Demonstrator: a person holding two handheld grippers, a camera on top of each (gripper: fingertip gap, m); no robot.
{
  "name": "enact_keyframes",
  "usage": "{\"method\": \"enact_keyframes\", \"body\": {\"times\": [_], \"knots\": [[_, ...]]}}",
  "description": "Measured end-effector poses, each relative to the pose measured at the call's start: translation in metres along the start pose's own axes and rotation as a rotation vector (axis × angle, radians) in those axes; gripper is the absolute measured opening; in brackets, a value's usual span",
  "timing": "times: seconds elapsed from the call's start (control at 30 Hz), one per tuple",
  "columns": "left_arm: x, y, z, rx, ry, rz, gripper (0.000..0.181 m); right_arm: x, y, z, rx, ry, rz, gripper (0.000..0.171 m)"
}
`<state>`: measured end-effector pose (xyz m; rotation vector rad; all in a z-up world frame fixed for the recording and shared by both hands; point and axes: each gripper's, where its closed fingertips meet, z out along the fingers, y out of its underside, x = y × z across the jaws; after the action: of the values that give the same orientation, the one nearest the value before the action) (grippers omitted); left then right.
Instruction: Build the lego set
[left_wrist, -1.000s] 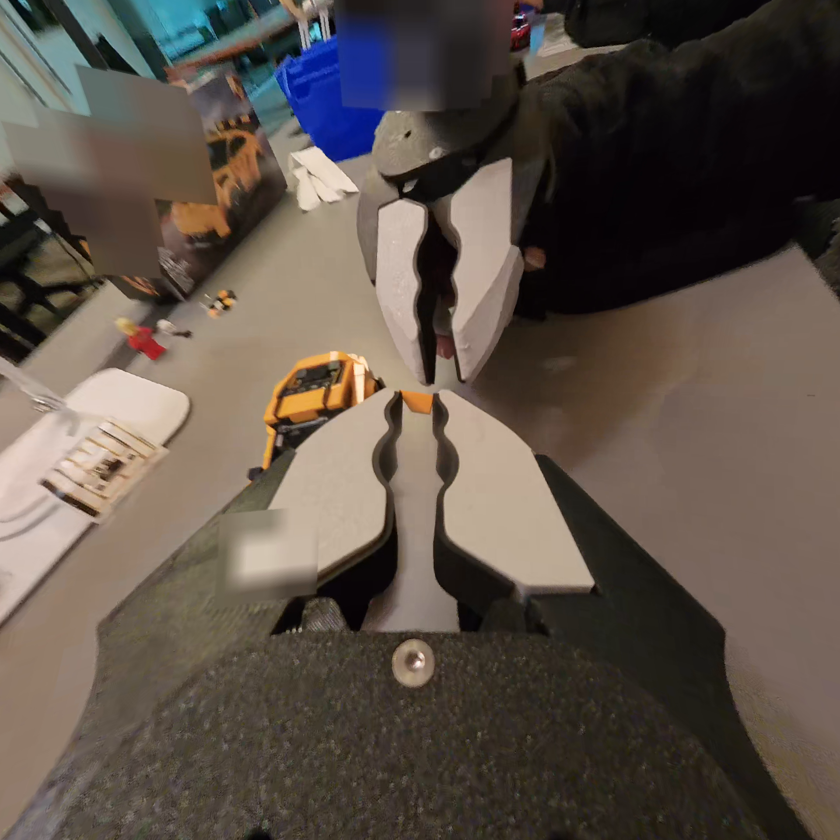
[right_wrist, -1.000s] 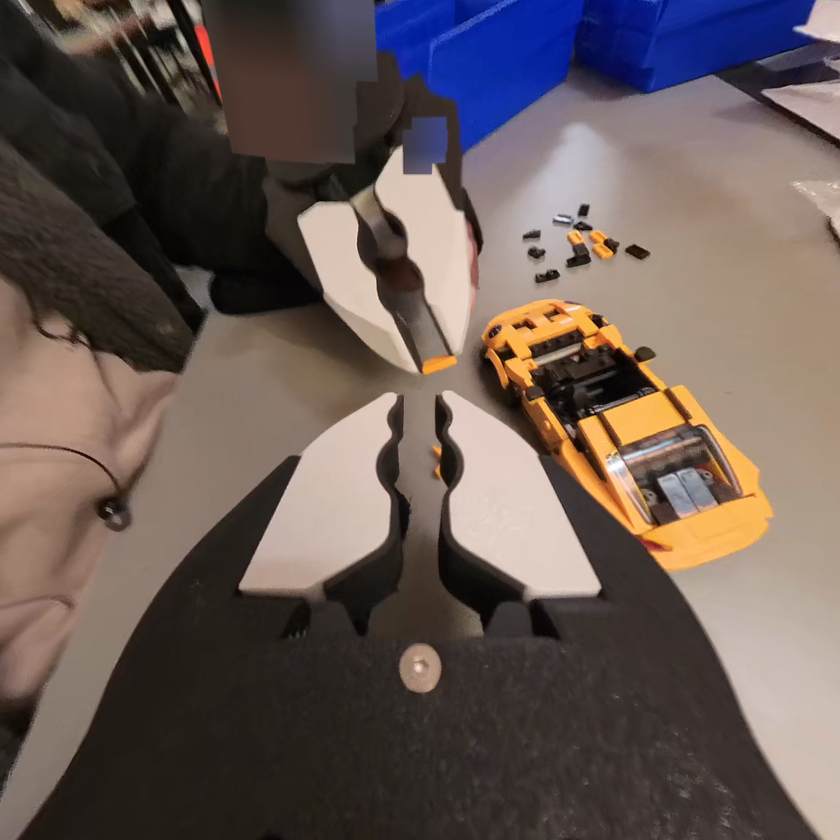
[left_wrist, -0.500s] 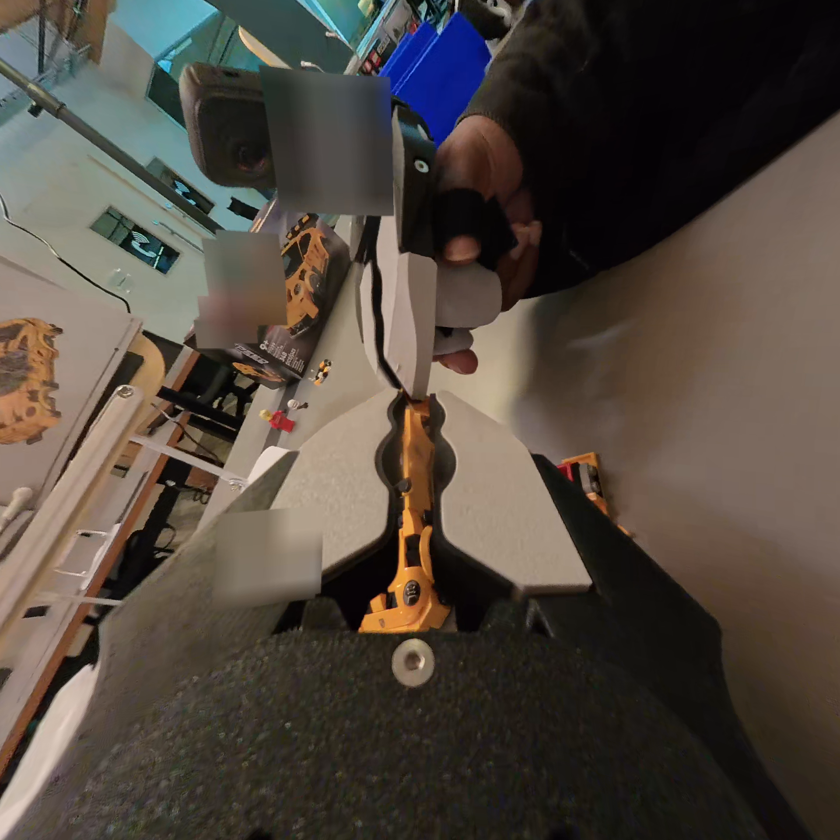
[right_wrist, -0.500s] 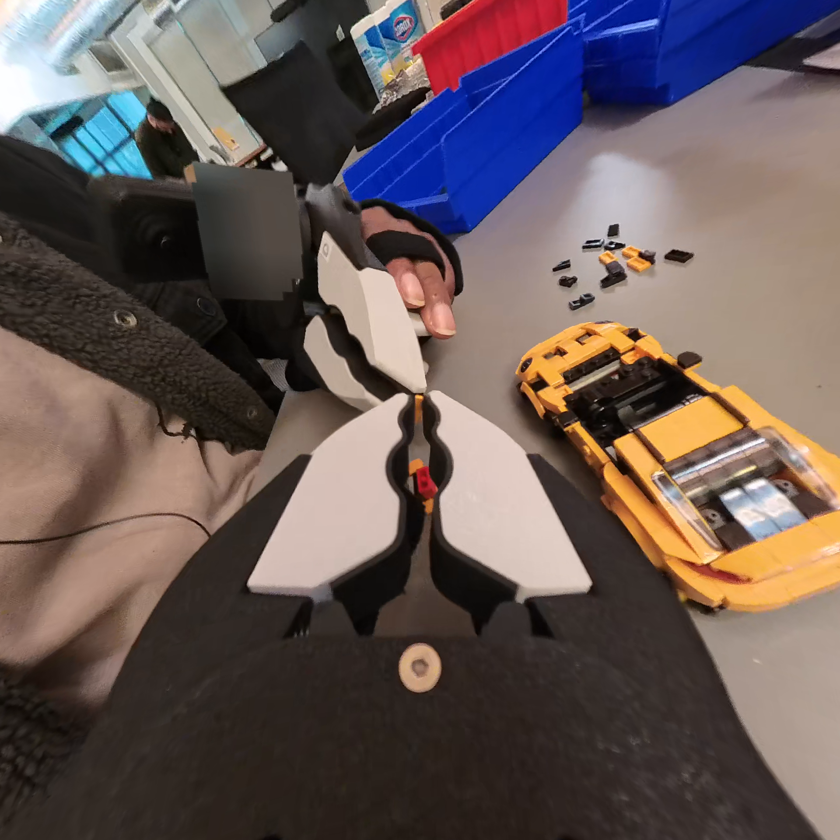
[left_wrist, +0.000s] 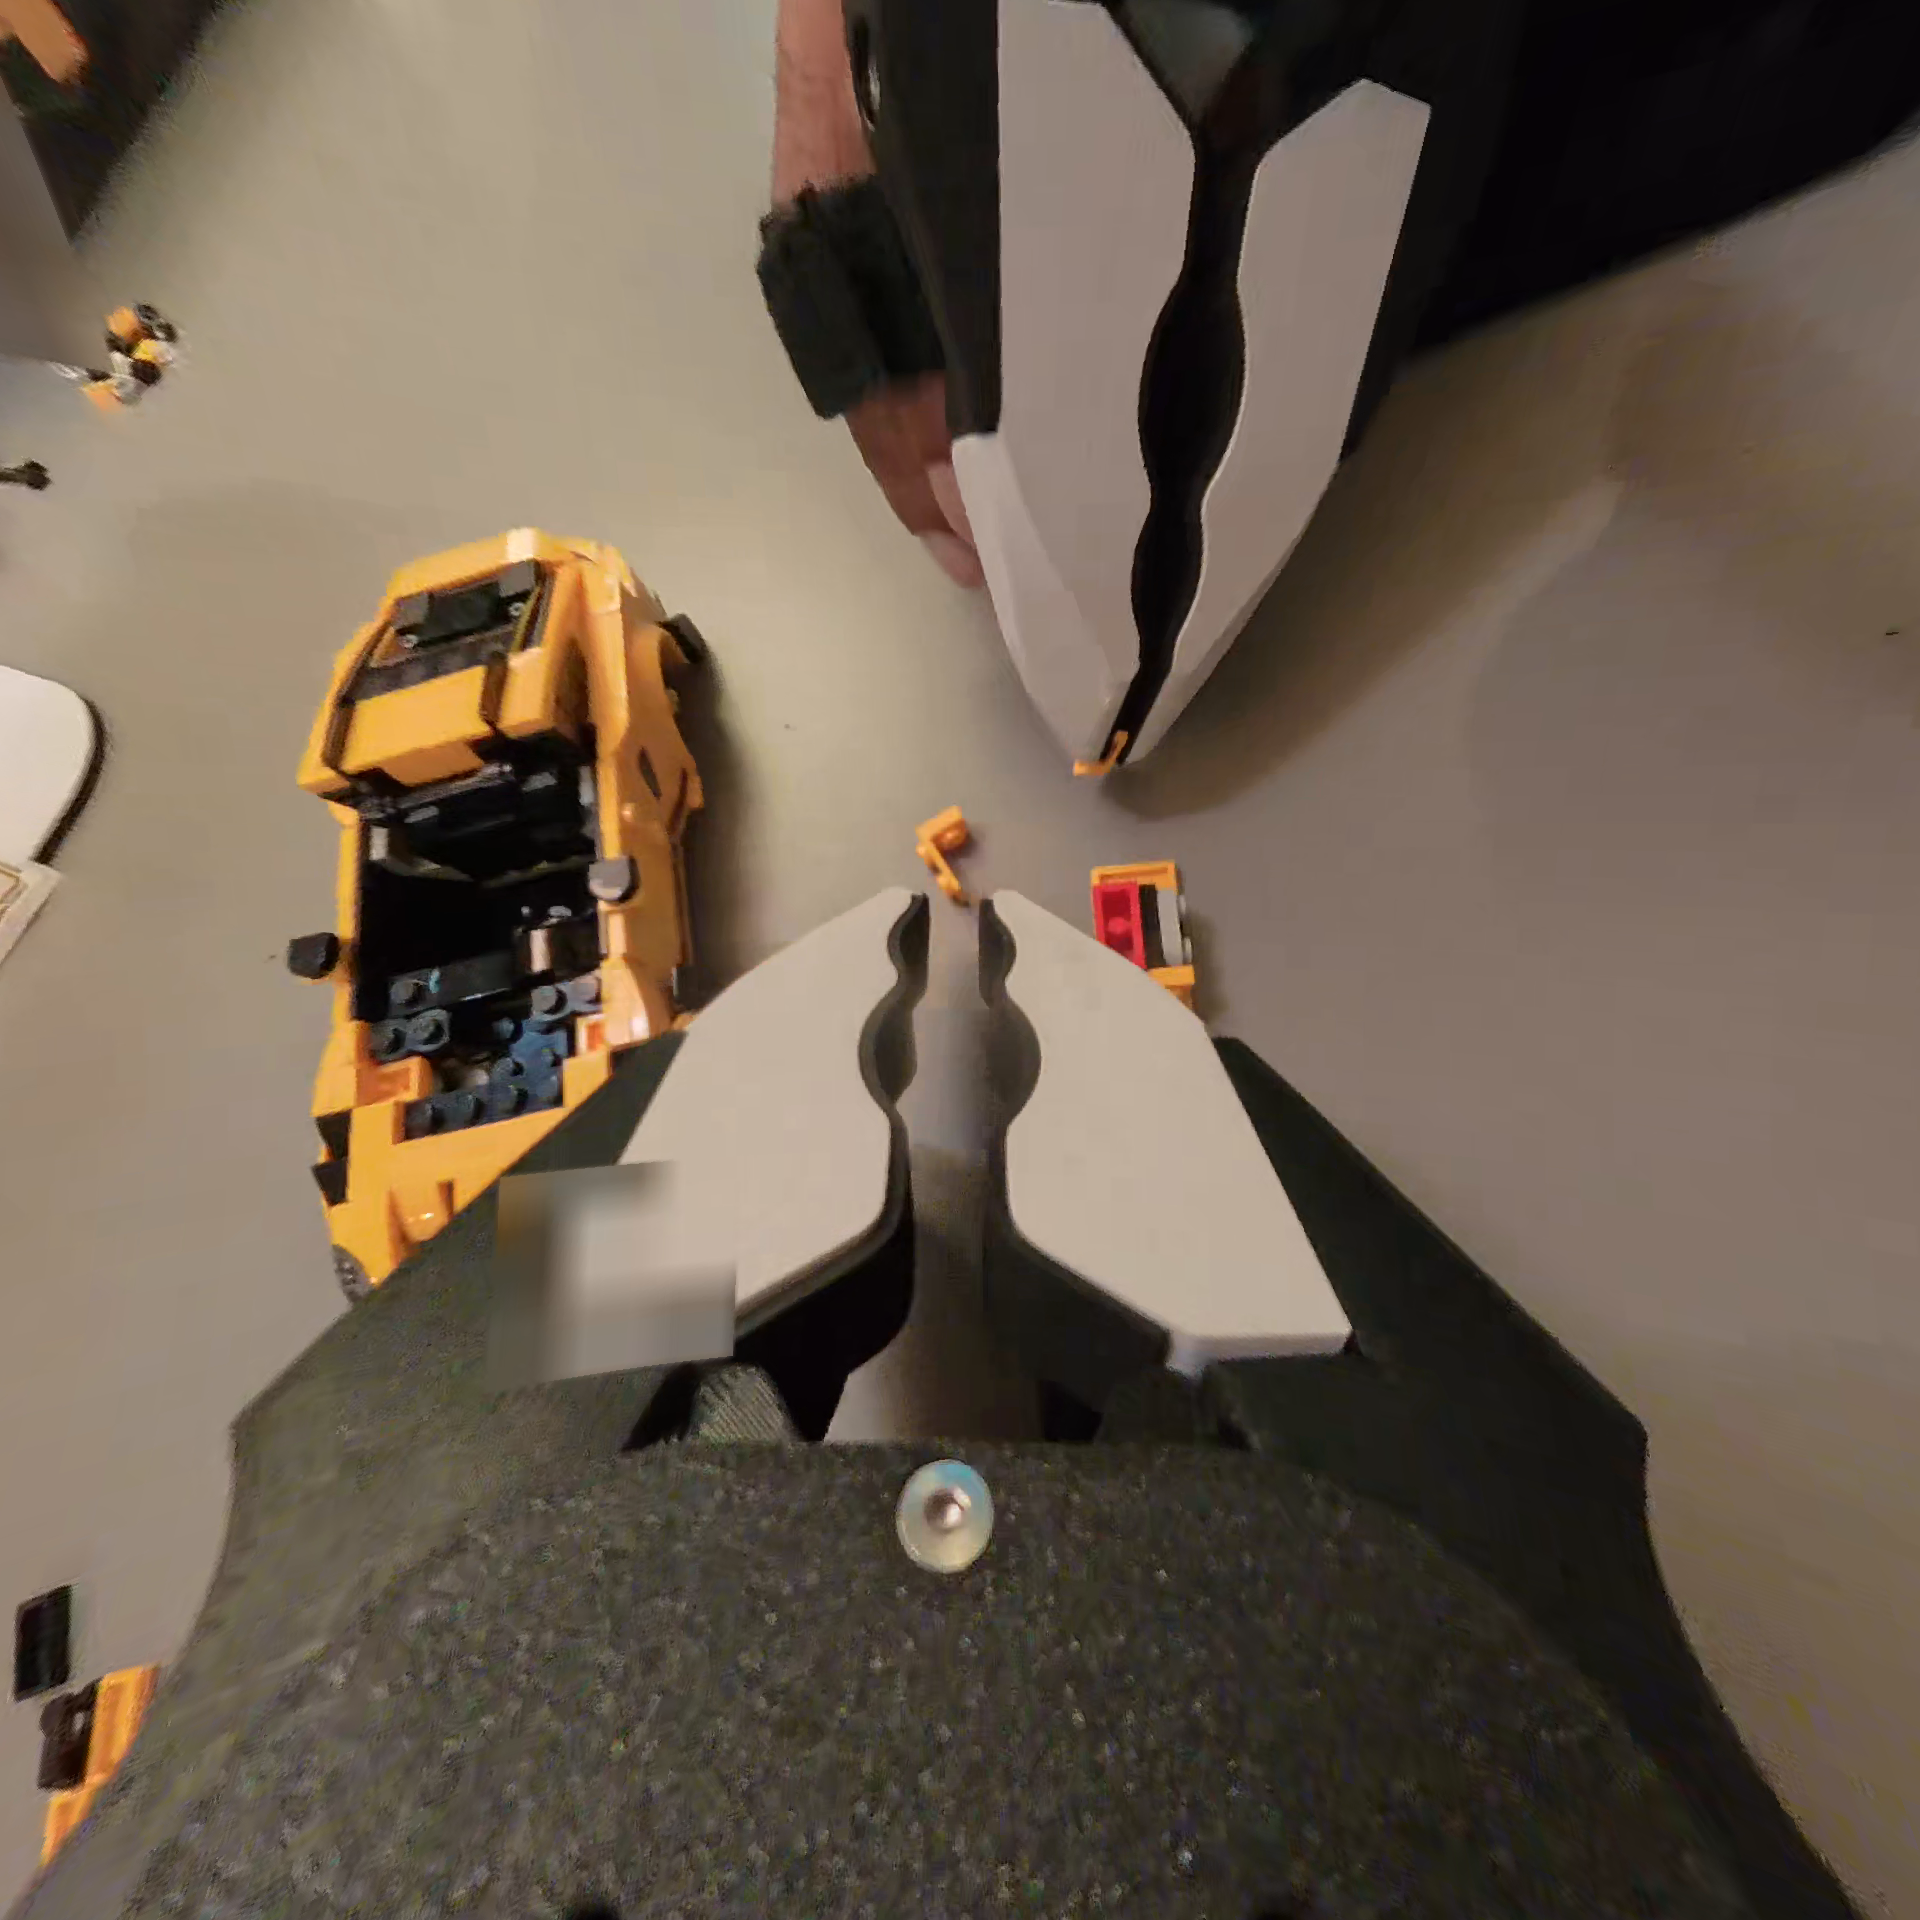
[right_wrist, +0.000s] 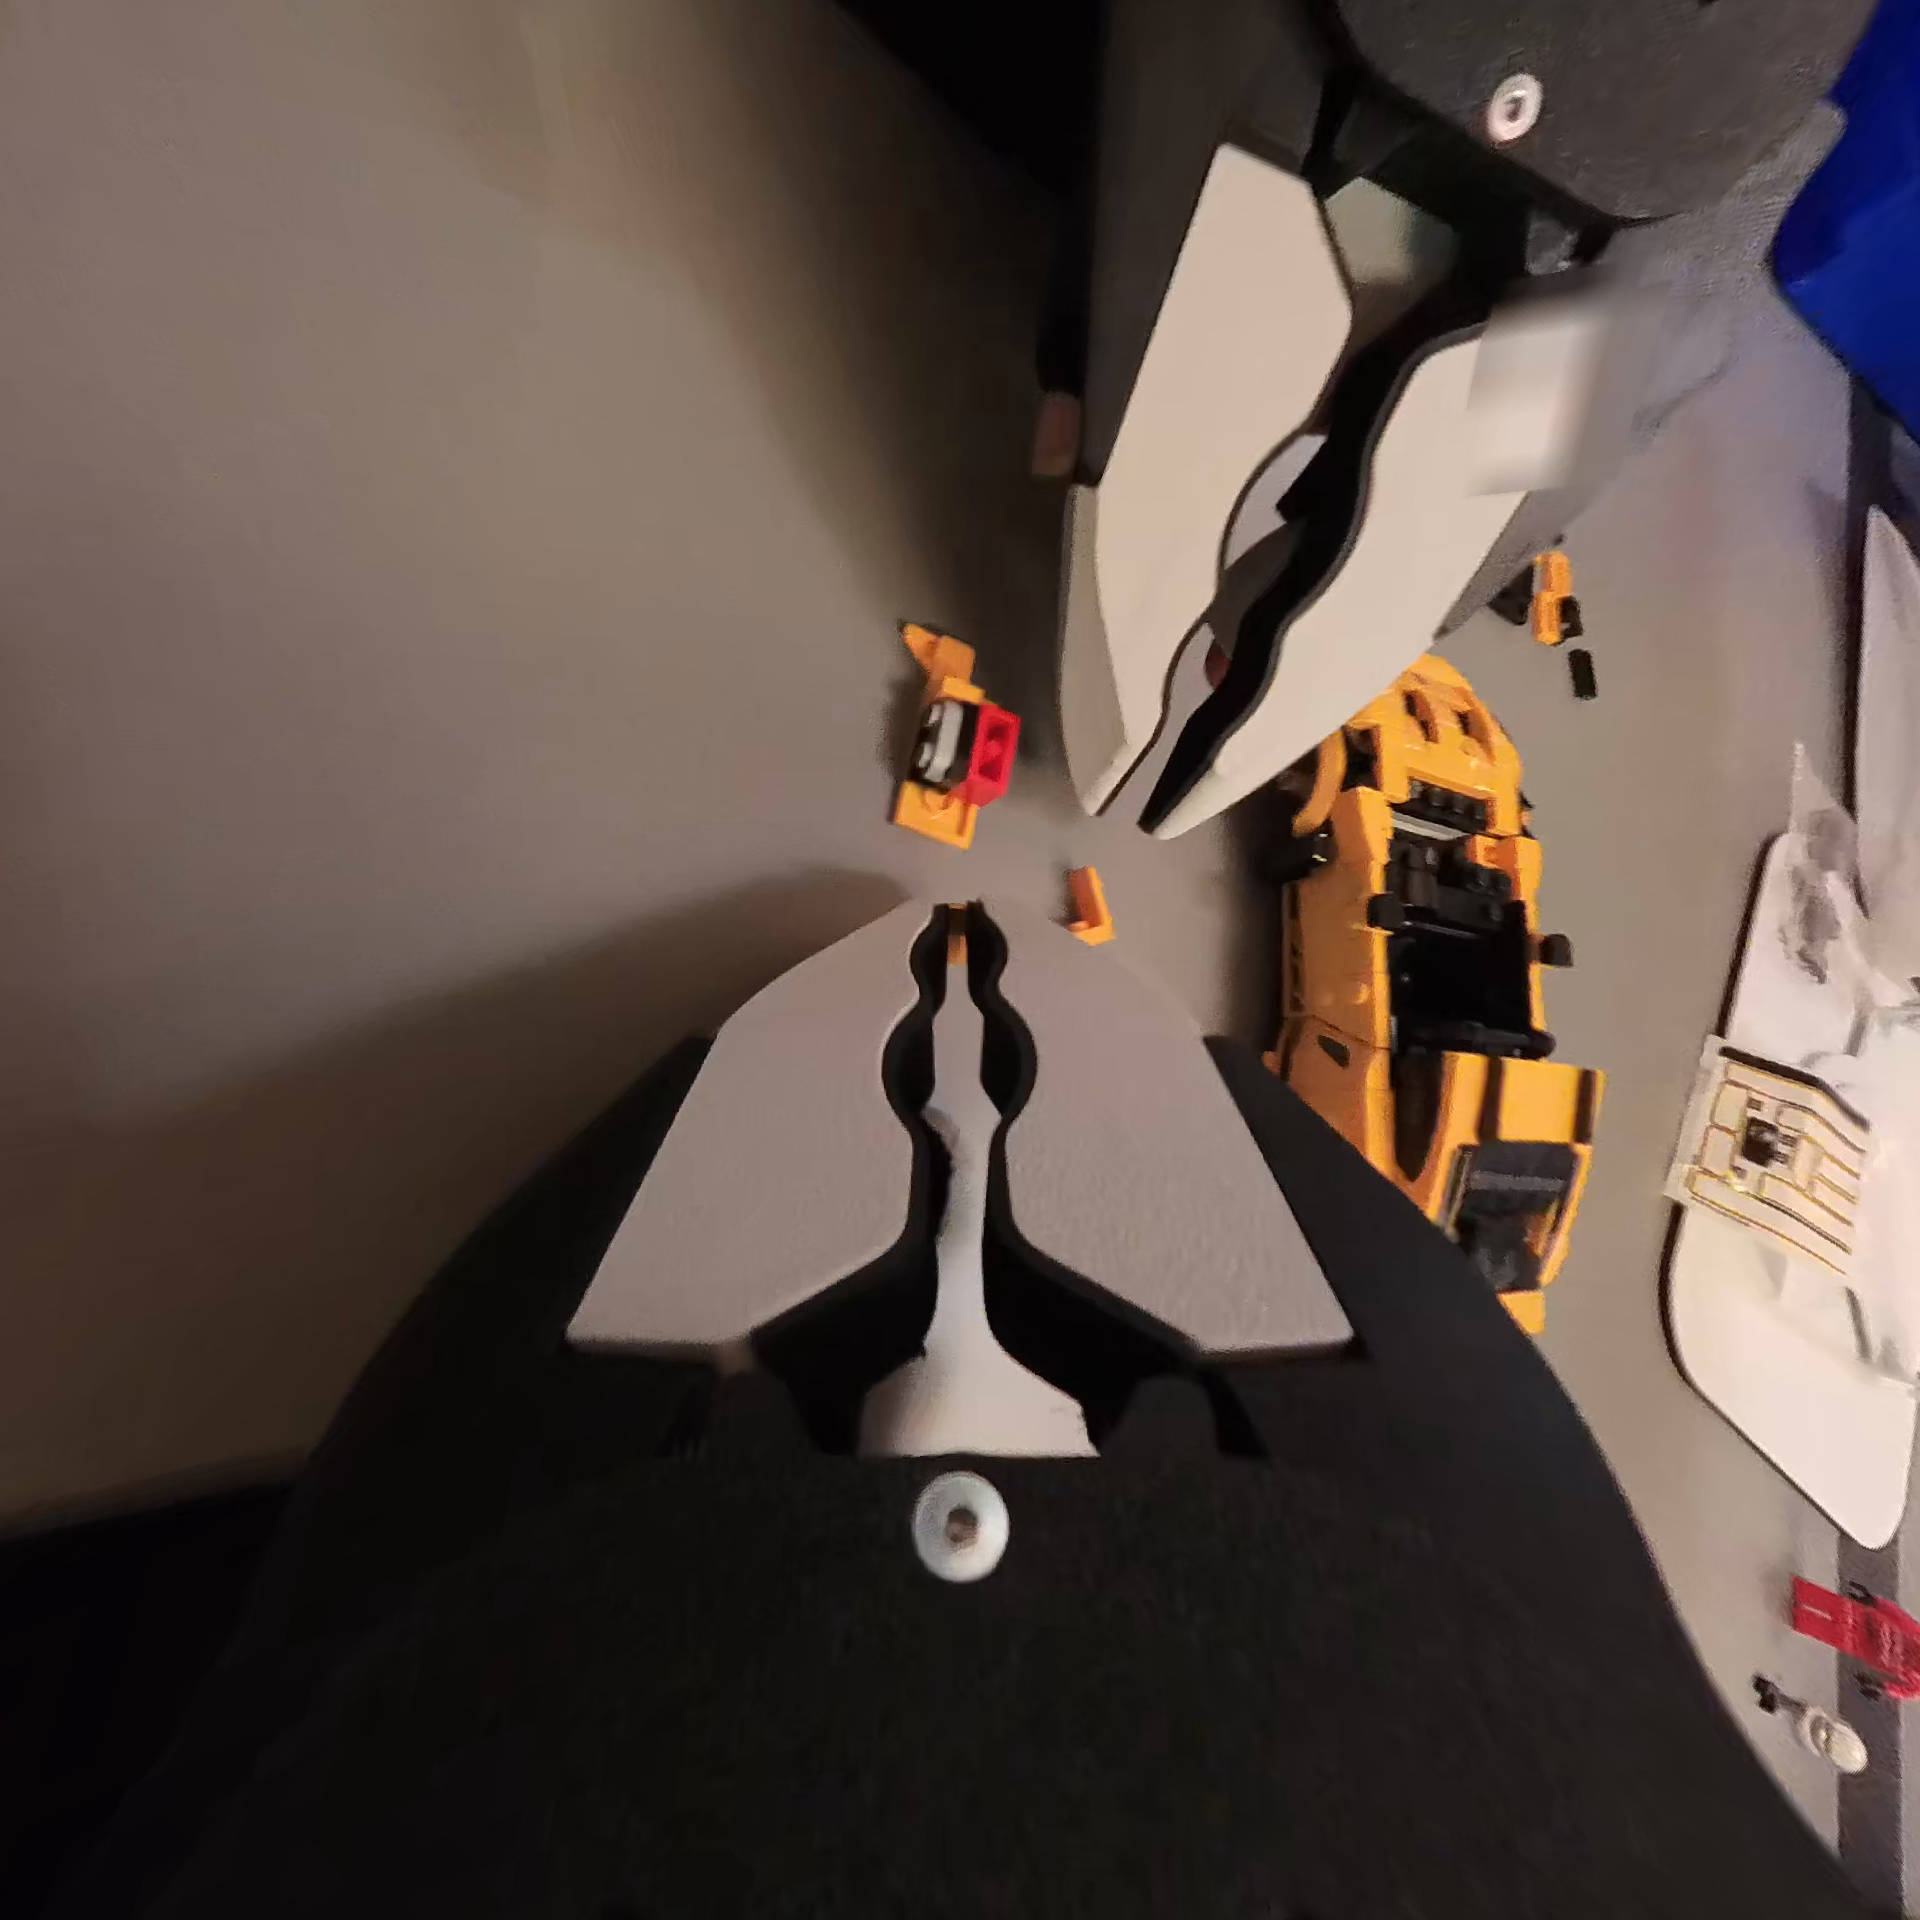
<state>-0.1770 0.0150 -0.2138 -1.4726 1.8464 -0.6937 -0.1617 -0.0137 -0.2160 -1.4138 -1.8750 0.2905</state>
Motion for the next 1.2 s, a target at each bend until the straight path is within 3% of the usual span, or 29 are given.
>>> {"method": "enact_keyframes", "body": {"times": [0.37,0.57,0.7,1.03,1.2], "knots": [[-0.005,0.003,-0.001,-0.012,-0.016,-0.033,0.007,-0.013,0.005,-0.004,-0.048,-0.132,0.187,0.022],[-0.014,0.006,-0.003,0.006,-0.034,-0.083,0.004,-0.014,0.014,-0.006,-0.22,-0.136,0.526,0.02],[-0.017,0.003,-0.008,0.022,-0.048,-0.089,0.004,-0.02,0.003,0.001,-0.176,-0.11,0.748,0.021],[-0.017,0.0,-0.013,0.029,-0.062,-0.077,0.003,-0.006,0.008,0.006,-0.238,-0.046,0.786,0.018],[-0.015,0.001,-0.012,0.022,-0.055,-0.075,0.003,-0.006,0.008,0.007,-0.233,-0.104,0.704,0.014]]}}
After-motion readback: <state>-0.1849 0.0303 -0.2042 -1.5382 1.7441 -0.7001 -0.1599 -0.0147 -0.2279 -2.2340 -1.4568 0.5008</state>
